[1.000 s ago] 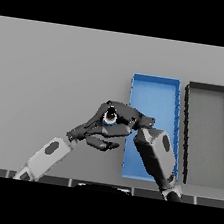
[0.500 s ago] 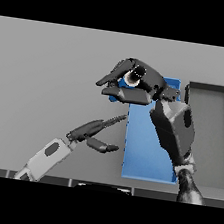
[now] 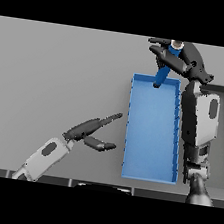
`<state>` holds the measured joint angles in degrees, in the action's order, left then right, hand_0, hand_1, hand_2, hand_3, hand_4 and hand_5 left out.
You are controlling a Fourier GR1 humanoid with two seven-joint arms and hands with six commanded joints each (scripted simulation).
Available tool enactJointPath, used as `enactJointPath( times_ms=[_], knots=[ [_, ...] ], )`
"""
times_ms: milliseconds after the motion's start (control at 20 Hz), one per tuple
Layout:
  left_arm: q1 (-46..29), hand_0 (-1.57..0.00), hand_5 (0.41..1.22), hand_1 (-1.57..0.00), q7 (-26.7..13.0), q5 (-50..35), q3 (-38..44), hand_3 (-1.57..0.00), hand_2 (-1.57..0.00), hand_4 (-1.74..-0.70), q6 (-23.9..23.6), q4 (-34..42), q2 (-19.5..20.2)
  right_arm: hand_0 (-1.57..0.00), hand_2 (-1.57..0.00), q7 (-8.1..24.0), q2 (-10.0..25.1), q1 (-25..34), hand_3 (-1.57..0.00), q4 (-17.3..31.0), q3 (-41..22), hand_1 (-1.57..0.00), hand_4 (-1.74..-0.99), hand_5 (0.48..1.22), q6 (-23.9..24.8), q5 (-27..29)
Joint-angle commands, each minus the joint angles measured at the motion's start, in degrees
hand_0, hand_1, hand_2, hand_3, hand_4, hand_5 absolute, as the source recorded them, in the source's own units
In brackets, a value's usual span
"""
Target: Pick up the blue pipe and place it into the blue bin.
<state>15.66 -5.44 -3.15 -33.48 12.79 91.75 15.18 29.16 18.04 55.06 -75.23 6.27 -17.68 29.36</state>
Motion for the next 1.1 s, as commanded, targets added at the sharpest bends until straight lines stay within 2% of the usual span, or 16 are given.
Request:
enactJointPath(
  times_ms=[0, 100, 200, 350, 450, 550, 600, 750, 850, 900, 950, 1000, 1050],
  knots=[
    [0.6, 0.00, 0.461, 0.00, -0.4, -0.2, 0.1, 0.00, 0.00, -0.83, 0.0, 0.1, -0.1, -1.57, -1.57, 0.2, 0.0, -0.9, -1.57, 0.8, 0.7, -1.57, -1.499, 1.221, 0.3, -0.5],
    [0.6, 0.00, 0.462, 0.00, 0.5, -0.1, 0.1, 0.00, 0.00, -0.83, 0.1, 0.5, 0.1, -1.57, -1.57, 0.4, 0.3, -4.4, -1.57, 2.1, 1.8, -1.57, -1.499, 1.221, -0.1, -1.7],
    [0.5, 0.00, 0.464, 0.00, 0.4, -0.1, 0.1, 0.00, 0.00, -0.83, 0.3, 0.4, 0.2, -1.57, -1.57, 3.3, -0.1, -8.1, -1.57, 1.3, 1.7, -1.57, -1.499, 1.221, 1.5, -3.8],
    [0.1, 0.00, 0.469, 0.00, 0.1, -0.6, 0.3, 0.00, 0.00, -0.83, 0.6, 0.7, 0.6, -1.57, -1.57, 5.8, -1.5, -14.4, -1.57, 0.4, 1.4, -1.57, -1.499, 1.221, 4.7, -6.8],
    [-0.3, 0.00, 0.470, 0.00, 0.7, 0.1, -0.3, 0.00, 0.00, -0.83, 0.3, 0.3, 0.2, -1.57, -1.57, 5.8, 0.2, -18.0, -1.57, 1.0, -1.3, -1.57, -1.499, 1.221, 7.7, -7.3],
    [-0.5, 0.00, 0.470, 0.00, 0.4, 0.4, -0.5, 0.00, 0.00, -0.83, 0.1, 1.1, 0.3, -1.57, -1.57, 5.8, 2.0, -19.7, -1.08, 2.1, -4.5, -1.57, -1.586, 1.221, 9.1, -6.9],
    [-0.2, 0.00, 0.471, 0.00, 0.4, 0.2, -0.4, 0.00, 0.00, -0.83, 0.0, 0.8, -0.1, -1.57, -1.57, 5.8, 3.2, -21.1, -1.18, 2.1, -7.0, -1.57, -1.569, 1.221, 10.2, -5.7],
    [0.3, 0.00, 0.475, 0.00, -0.5, 0.1, -0.2, 0.00, 0.00, -0.83, 0.0, 0.6, -0.2, -1.57, -1.57, 5.8, 7.4, -23.8, -0.69, 3.0, -15.0, -1.57, -1.653, 1.205, 14.0, -1.8],
    [-0.4, 0.00, 0.474, 0.00, 0.5, -0.1, -0.1, 0.00, 0.00, -0.83, 0.1, 1.0, 0.4, -1.57, -1.57, 5.8, 10.8, -24.2, -1.01, 4.5, -21.8, -1.57, -1.583, 1.199, 19.2, 3.0],
    [-0.6, 0.00, 0.474, 0.00, 0.2, 0.1, -0.3, 0.00, 0.00, -0.83, 0.1, 0.8, 0.3, -1.46, -1.33, 5.8, 13.5, -23.8, -0.81, 5.6, -26.0, -1.38, -1.534, 1.190, 22.9, 8.4],
    [-0.1, 0.00, 0.476, 0.00, -0.5, 0.3, -0.4, 0.00, 0.00, -0.83, -0.1, 0.6, -0.1, -1.17, -1.07, 5.8, 15.7, -22.6, -0.65, 6.8, -30.0, -1.11, -1.477, 1.178, 24.0, 12.9],
    [-0.4, 0.00, 0.476, 0.00, -0.3, 0.3, -0.8, 0.00, 0.00, -0.83, -0.1, 1.1, -0.3, -0.94, -0.85, 5.8, 17.2, -21.8, -0.52, 6.9, -33.5, -0.88, -1.404, 1.159, 25.0, 17.1],
    [-0.5, 0.00, 0.476, 0.00, -0.4, 0.3, -0.9, 0.00, 0.00, -0.83, -0.1, 1.2, -0.4, -0.75, -0.68, 5.8, 19.0, -20.2, -0.41, 7.5, -37.1, -0.71, -1.344, 1.172, 26.0, 20.8]
  ],
)
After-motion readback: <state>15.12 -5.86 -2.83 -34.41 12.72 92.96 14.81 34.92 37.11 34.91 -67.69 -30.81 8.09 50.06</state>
